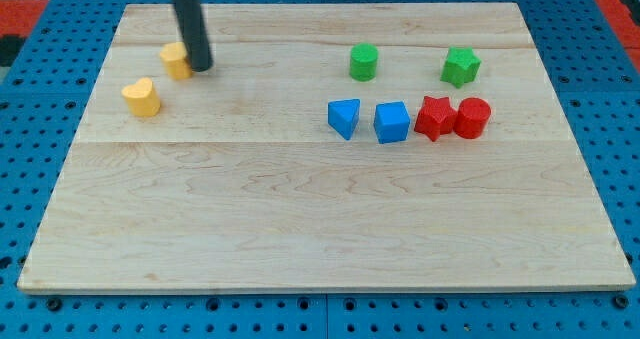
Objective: Slightly push the green circle towards the top center of the board
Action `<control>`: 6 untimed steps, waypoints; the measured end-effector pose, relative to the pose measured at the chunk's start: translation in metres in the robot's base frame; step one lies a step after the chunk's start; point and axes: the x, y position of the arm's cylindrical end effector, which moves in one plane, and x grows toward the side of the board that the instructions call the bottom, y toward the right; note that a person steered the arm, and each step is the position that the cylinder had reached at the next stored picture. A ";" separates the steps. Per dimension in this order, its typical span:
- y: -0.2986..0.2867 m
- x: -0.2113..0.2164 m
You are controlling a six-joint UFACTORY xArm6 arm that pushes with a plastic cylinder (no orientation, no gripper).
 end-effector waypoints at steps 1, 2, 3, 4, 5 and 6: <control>0.000 0.000; 0.103 0.029; 0.174 0.064; 0.205 0.049; 0.237 0.034; 0.242 0.018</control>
